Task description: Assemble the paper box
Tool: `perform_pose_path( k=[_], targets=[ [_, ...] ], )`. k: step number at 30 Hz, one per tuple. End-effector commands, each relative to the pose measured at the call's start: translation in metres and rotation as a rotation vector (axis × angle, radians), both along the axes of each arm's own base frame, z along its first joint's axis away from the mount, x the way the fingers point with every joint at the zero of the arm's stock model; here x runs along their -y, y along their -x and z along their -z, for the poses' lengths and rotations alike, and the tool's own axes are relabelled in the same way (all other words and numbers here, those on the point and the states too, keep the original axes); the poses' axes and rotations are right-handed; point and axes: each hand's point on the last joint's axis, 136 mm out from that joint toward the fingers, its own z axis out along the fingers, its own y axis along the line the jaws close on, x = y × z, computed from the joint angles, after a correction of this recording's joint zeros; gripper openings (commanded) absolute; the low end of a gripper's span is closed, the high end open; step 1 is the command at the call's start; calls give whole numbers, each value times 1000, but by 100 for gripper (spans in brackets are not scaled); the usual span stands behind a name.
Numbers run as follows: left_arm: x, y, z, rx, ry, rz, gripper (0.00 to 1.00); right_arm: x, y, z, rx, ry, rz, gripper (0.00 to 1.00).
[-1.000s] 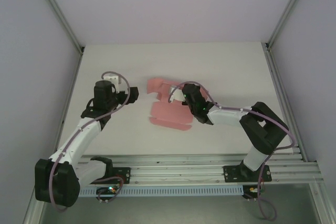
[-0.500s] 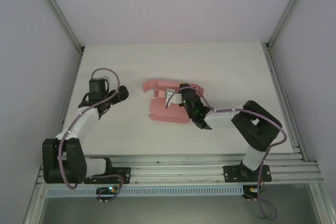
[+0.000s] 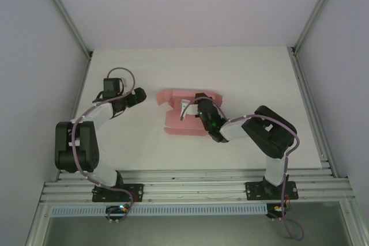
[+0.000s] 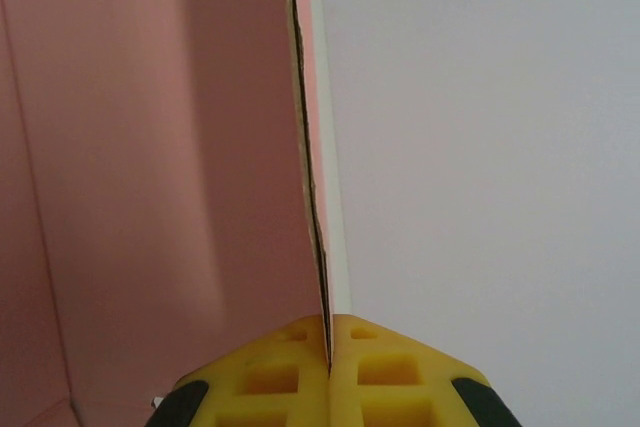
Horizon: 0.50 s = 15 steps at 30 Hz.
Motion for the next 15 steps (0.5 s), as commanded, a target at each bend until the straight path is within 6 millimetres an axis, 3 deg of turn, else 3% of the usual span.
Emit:
perform_pose_path(
  k=[1, 8, 15],
  targets=[
    [6, -12, -13, 42, 28, 30, 100, -2, 1, 21, -35, 15, -9, 0],
    [13, -37, -3, 21, 27, 76, 100, -4, 0, 19, -19, -15, -16, 0],
    [58, -55, 12, -18, 18, 246, 100, -2, -2, 16, -29, -25, -9, 0]
  ],
)
